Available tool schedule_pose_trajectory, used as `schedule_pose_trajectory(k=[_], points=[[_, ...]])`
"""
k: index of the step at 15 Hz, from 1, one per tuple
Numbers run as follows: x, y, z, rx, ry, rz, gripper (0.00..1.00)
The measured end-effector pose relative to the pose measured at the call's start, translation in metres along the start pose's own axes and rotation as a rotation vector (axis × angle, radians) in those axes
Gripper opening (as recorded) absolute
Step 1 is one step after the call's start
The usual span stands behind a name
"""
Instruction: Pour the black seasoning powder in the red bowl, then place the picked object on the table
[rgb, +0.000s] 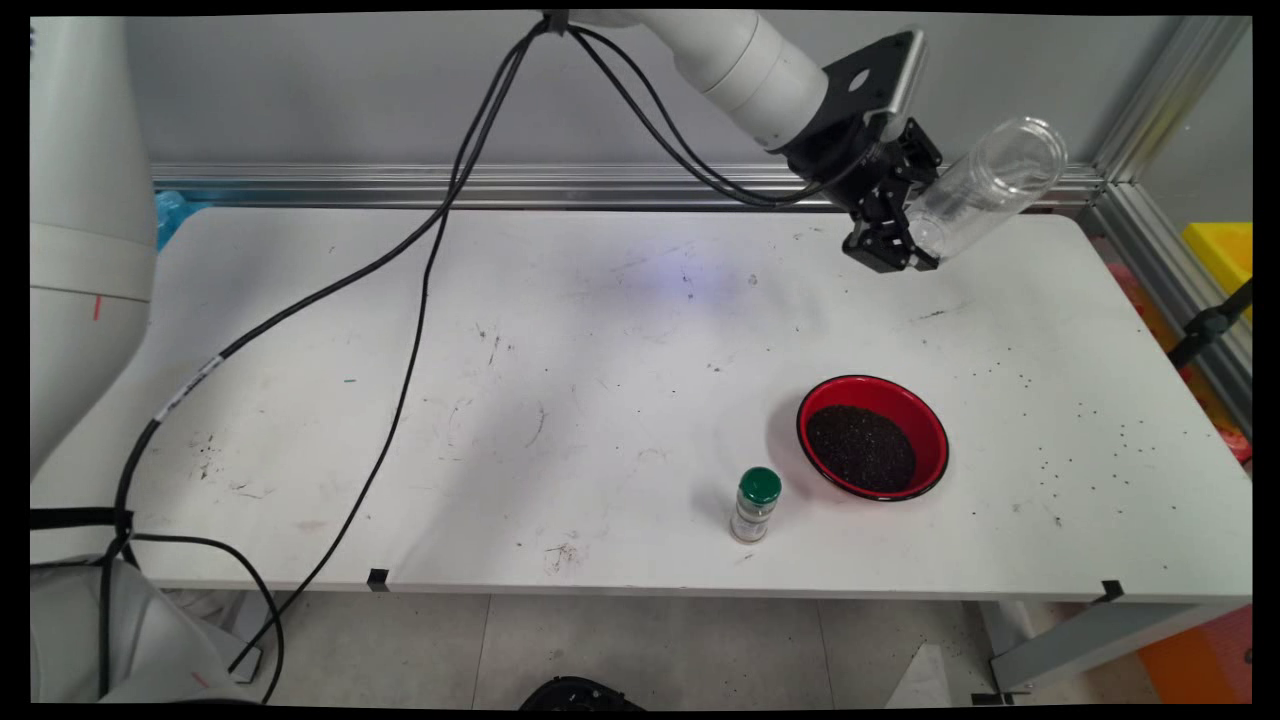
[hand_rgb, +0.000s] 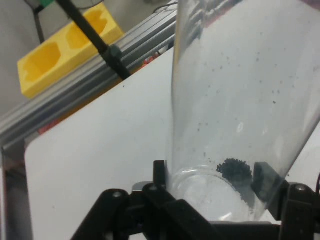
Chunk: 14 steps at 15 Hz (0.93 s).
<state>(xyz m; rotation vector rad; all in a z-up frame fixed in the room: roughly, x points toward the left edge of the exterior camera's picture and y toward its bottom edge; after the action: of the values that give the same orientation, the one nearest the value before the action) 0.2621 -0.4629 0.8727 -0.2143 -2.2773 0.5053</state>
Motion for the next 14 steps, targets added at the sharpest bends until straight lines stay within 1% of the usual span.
schedule_pose_trajectory(k=[4, 7, 10, 14], points=[[-0.013, -0.005, 0.013, 0.001, 0.005, -0.151, 0.0], [-0.024, -0.005, 0.022, 0.001, 0.01, -0.245, 0.0], [-0.037, 0.0, 0.031, 0.0, 0.014, -0.313, 0.0], [-0.055, 0.007, 0.043, 0.001, 0.017, -0.381, 0.0]])
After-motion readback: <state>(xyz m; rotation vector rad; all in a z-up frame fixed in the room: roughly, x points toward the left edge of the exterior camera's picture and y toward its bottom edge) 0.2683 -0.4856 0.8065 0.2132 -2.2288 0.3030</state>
